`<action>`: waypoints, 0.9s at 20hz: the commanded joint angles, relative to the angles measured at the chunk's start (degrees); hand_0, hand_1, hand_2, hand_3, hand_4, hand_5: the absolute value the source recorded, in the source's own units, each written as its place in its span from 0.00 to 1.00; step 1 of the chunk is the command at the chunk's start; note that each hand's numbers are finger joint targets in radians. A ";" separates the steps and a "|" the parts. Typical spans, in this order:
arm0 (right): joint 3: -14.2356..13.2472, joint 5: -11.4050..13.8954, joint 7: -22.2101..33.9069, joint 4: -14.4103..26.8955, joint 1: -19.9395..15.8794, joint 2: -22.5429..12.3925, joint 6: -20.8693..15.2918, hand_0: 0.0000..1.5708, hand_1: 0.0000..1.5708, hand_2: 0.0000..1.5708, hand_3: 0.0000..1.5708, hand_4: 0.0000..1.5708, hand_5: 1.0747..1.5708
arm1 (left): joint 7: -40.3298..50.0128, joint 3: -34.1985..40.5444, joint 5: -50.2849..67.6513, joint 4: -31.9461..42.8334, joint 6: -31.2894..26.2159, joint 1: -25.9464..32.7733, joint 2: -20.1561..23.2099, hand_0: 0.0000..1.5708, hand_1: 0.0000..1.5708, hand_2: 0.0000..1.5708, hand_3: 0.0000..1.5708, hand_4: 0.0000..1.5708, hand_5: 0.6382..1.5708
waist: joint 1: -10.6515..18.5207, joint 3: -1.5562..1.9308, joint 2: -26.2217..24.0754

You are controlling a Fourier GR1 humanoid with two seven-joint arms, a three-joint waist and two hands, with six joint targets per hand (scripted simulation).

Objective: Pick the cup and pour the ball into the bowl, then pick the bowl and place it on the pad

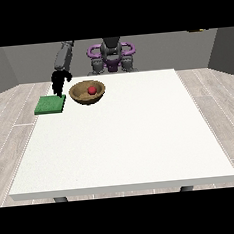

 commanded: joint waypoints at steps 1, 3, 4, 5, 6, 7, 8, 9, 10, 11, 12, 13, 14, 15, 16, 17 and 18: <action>0.17 -0.07 -3.37 7.65 -3.56 -0.93 2.63 0.00 0.00 0.00 0.00 0.41 0.98 | 1.90 1.25 2.80 -2.03 -1.64 1.09 3.03 0.00 0.00 0.00 0.00 0.62 0.98 | -1.51 0.05 1.32; 1.26 1.95 -5.76 9.14 -2.98 1.19 -0.28 0.00 0.00 0.00 0.00 0.38 0.97 | 2.76 1.62 4.67 -3.10 -3.70 4.48 3.29 0.00 0.00 0.00 0.00 0.63 0.97 | -0.63 0.05 -0.49; 1.60 1.95 -5.53 8.57 -5.63 2.18 -1.89 0.00 0.00 0.00 0.00 0.37 0.97 | 1.50 3.24 5.59 -1.35 -5.53 2.78 6.31 0.00 0.00 0.00 0.00 0.64 0.97 | -0.87 0.04 2.00; 1.50 1.85 -7.90 9.76 -6.21 1.08 0.23 0.00 0.00 0.00 0.00 0.37 0.98 | 0.30 4.48 6.06 -0.61 -5.04 2.54 7.45 0.00 0.00 0.00 0.00 0.64 0.96 | -2.26 0.04 3.99; 0.80 1.86 -8.21 13.24 -7.75 0.80 -0.74 0.00 0.00 0.00 0.00 0.36 0.98 | 1.11 1.83 5.88 -4.23 -4.72 4.86 4.25 0.00 0.00 0.00 0.00 0.64 0.96 | -0.08 0.05 2.46; 0.13 1.49 -11.37 15.68 -6.09 0.31 1.52 0.00 0.00 0.00 0.00 0.34 0.97 | 2.39 3.05 7.01 -4.64 -4.38 2.97 5.94 0.00 0.00 0.00 0.00 0.64 0.96 | -1.10 0.07 3.37; 0.08 1.52 -10.11 15.70 -8.73 -0.44 0.25 0.00 0.00 0.00 0.00 0.35 0.97 | -0.94 3.05 6.65 -4.56 -5.46 6.08 5.83 0.00 0.00 0.00 0.00 0.64 0.96 | -0.61 0.05 4.16; 0.36 2.00 -10.71 17.96 -9.07 -0.60 0.33 0.00 0.00 0.00 0.00 0.34 0.96 | 3.02 3.11 8.38 -5.46 -5.88 4.91 6.77 0.00 0.00 0.00 0.00 0.65 0.96 | -0.69 0.06 2.91; -0.70 1.14 -12.84 19.23 -9.67 -1.61 2.12 0.00 0.00 0.00 0.00 0.33 0.97 | 0.92 4.14 8.31 -5.55 -5.43 4.25 7.82 0.00 0.00 0.00 0.00 0.64 0.96 | -0.56 0.07 5.75; -0.39 2.33 -12.34 20.48 -9.77 -1.69 -0.08 0.00 0.00 0.00 0.00 0.33 0.96 | 5.11 3.11 8.92 -6.71 -4.60 3.63 7.22 0.00 0.00 0.00 0.00 0.65 0.97 | -0.23 0.07 4.02; 1.39 3.22 -15.43 18.85 -8.25 0.49 1.14 0.00 0.00 0.00 0.00 0.32 0.96 | -0.34 3.07 6.61 -6.06 -3.10 5.89 5.92 0.00 0.00 0.00 0.00 0.65 0.96 | -1.94 0.06 6.14; 0.46 2.33 -11.70 19.26 -9.97 -0.65 -0.71 0.00 0.00 0.00 0.00 0.32 0.96 | 0.86 4.03 9.26 -5.04 -6.84 7.52 7.53 0.00 0.00 0.00 0.00 0.65 0.96 | -1.17 0.04 4.24; -0.96 1.89 -17.35 22.71 -9.13 -1.94 2.27 0.00 0.00 0.00 0.00 0.30 0.95 | 2.62 3.45 9.79 -8.64 -5.48 6.14 7.05 0.00 0.00 0.00 0.00 0.65 0.96 | 0.40 0.08 5.39; -0.84 2.09 -15.66 23.07 -8.18 -2.51 2.29 0.00 0.00 0.00 0.00 0.30 0.96 | 2.55 2.96 8.75 -9.60 -3.67 6.44 6.03 0.00 0.00 0.00 0.00 0.65 0.96 | 0.54 0.09 5.19; -0.87 2.18 -17.17 22.69 -10.64 -0.65 -0.35 0.00 0.00 0.00 0.00 0.30 0.95 | 2.45 2.25 9.04 -9.64 -5.34 6.43 6.44 0.00 0.00 0.00 0.00 0.64 0.97 | 1.49 0.08 6.45; 0.43 2.62 -15.31 20.80 -9.81 -1.02 0.95 0.00 0.00 0.00 0.00 0.28 0.95 | 0.41 4.39 9.28 -7.33 -5.94 6.07 8.82 0.00 0.00 0.00 0.00 0.65 0.97 | -0.69 0.04 6.85; 0.70 2.93 -15.43 20.45 -10.22 -0.53 0.11 0.00 0.00 0.00 0.00 0.29 0.95 | 3.20 4.43 10.20 -6.20 -6.07 4.70 9.48 0.00 0.00 0.00 0.00 0.65 0.97 | -1.19 0.05 7.03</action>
